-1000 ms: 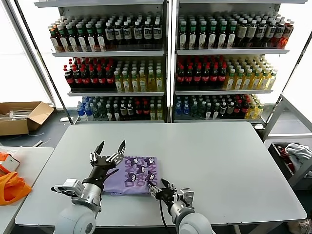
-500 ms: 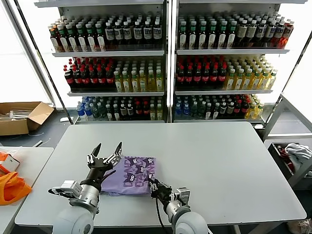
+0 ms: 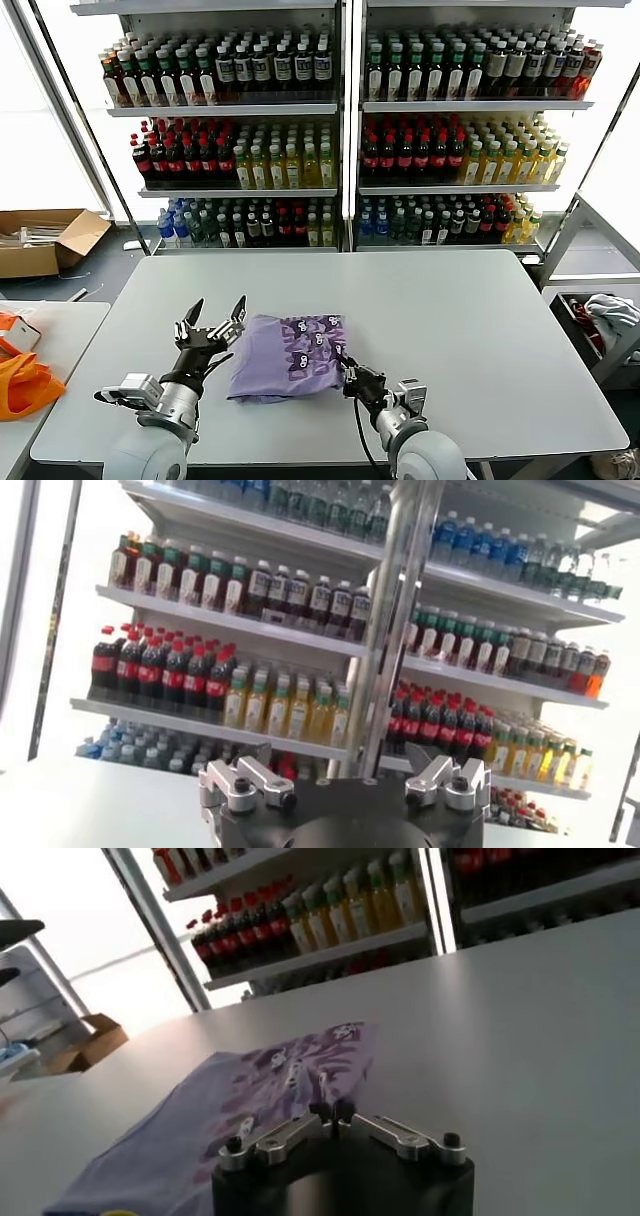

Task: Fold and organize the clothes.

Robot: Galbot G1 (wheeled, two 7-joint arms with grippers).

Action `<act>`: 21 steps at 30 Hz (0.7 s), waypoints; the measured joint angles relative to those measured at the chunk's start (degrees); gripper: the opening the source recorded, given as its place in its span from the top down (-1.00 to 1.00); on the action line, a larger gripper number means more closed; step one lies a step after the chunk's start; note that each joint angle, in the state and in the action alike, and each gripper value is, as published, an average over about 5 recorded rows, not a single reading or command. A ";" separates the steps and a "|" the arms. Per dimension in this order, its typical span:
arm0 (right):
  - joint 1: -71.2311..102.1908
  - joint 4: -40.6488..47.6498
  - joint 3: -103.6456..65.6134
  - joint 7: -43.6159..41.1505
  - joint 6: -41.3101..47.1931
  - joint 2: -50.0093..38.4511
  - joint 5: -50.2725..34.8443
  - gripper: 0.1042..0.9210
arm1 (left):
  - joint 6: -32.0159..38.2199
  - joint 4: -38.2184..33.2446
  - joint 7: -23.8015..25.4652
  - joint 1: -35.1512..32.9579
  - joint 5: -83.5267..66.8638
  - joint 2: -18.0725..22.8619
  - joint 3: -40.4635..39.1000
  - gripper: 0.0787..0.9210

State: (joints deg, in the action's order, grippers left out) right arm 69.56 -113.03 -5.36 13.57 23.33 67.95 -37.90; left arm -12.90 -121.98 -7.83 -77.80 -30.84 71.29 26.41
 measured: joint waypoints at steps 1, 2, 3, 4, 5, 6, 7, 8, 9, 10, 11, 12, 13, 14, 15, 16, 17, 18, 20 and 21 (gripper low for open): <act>0.36 -0.10 -0.84 -0.16 0.20 -0.42 0.46 0.99 | -0.04 -0.05 -0.01 -0.02 -0.04 -0.03 -0.05 -0.77; 0.72 -0.18 -1.67 -0.32 0.40 -0.84 0.95 0.99 | -0.08 -0.08 -0.02 -0.04 -0.08 -0.04 -0.11 -0.77; 1.09 -0.26 -2.48 -0.47 0.59 -1.23 1.47 0.99 | -0.11 -0.10 -0.03 -0.06 -0.13 -0.03 -0.17 -0.77; 1.49 -0.33 -3.28 -0.59 0.76 -1.59 2.03 0.99 | -0.15 -0.12 -0.05 -0.10 -0.18 0.02 -0.25 -0.77; 1.90 -0.40 -4.04 -0.70 0.90 -1.89 2.66 0.99 | -0.19 -0.15 -0.09 -0.13 -0.25 0.08 -0.33 -0.77; 2.29 -0.47 -4.77 -0.77 0.97 -2.12 3.30 0.97 | -0.25 -0.20 -0.15 -0.17 -0.35 0.17 -0.40 -0.77; 2.66 -0.51 -5.47 -0.81 0.99 -2.30 3.98 0.95 | -0.32 -0.28 -0.24 -0.18 -0.50 0.26 -0.46 -0.77; 3.00 -0.52 -6.14 -0.85 0.93 -2.46 4.67 0.91 | -0.44 -0.37 -0.37 -0.18 -0.73 0.34 -0.51 -0.77; 3.31 -0.53 -6.75 -0.90 0.82 -2.62 5.34 0.85 | -0.58 -0.46 -0.51 -0.15 -1.00 0.41 -0.55 -0.77; 3.57 -0.55 -7.30 -0.96 0.67 -2.78 5.97 0.78 | -0.75 -0.54 -0.64 -0.10 -1.28 0.46 -0.58 -0.77; 3.84 -0.61 -7.84 -1.06 0.45 -2.96 6.59 0.72 | -0.92 -0.60 -0.75 -0.06 -1.57 0.48 -0.60 -0.77; 4.08 -0.72 -8.35 -1.19 0.21 -3.13 7.21 0.64 | -1.09 -0.66 -0.83 -0.04 -1.85 0.47 -0.62 -0.77; 4.30 -0.86 -8.83 -1.30 -0.03 -3.29 7.83 0.57 | -1.24 -0.74 -0.87 -0.05 -2.08 0.43 -0.61 -0.77; 4.50 -1.02 -9.32 -1.40 -0.27 -3.42 8.43 0.51 | -1.36 -0.85 -0.90 -0.09 -2.29 0.37 -0.57 -0.77; 4.65 -1.18 -9.82 -1.48 -0.50 -3.52 9.03 0.42 | -1.47 -0.99 -0.91 -0.18 -2.50 0.30 -0.51 -0.77; 4.75 -1.30 -10.29 -1.50 -0.73 -3.59 9.59 0.36 | -1.56 -1.16 -0.92 -0.30 -2.69 0.22 -0.43 -0.77; 4.80 -1.37 -10.73 -1.49 -0.99 -3.64 10.13 0.30 | -1.62 -1.33 -0.92 -0.45 -2.86 0.14 -0.33 -0.77; 4.81 -1.40 -11.13 -1.47 -1.29 -3.66 10.62 0.21 | -1.66 -1.50 -0.93 -0.61 -3.03 0.05 -0.21 -0.77; 4.66 -1.40 -11.71 -1.45 -1.99 -3.62 11.48 0.09 | -1.72 -1.82 -0.93 -0.92 -3.32 -0.14 0.02 -0.77; 4.49 -1.42 -11.87 -1.49 -2.36 -3.56 11.86 0.00 | -1.75 -1.95 -0.95 -1.03 -3.45 -0.22 0.13 -0.77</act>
State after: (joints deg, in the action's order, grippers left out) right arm 74.04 -114.45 -17.24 12.07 20.97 64.39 -26.04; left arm -14.65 -123.93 -8.78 -78.83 -34.29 71.07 26.53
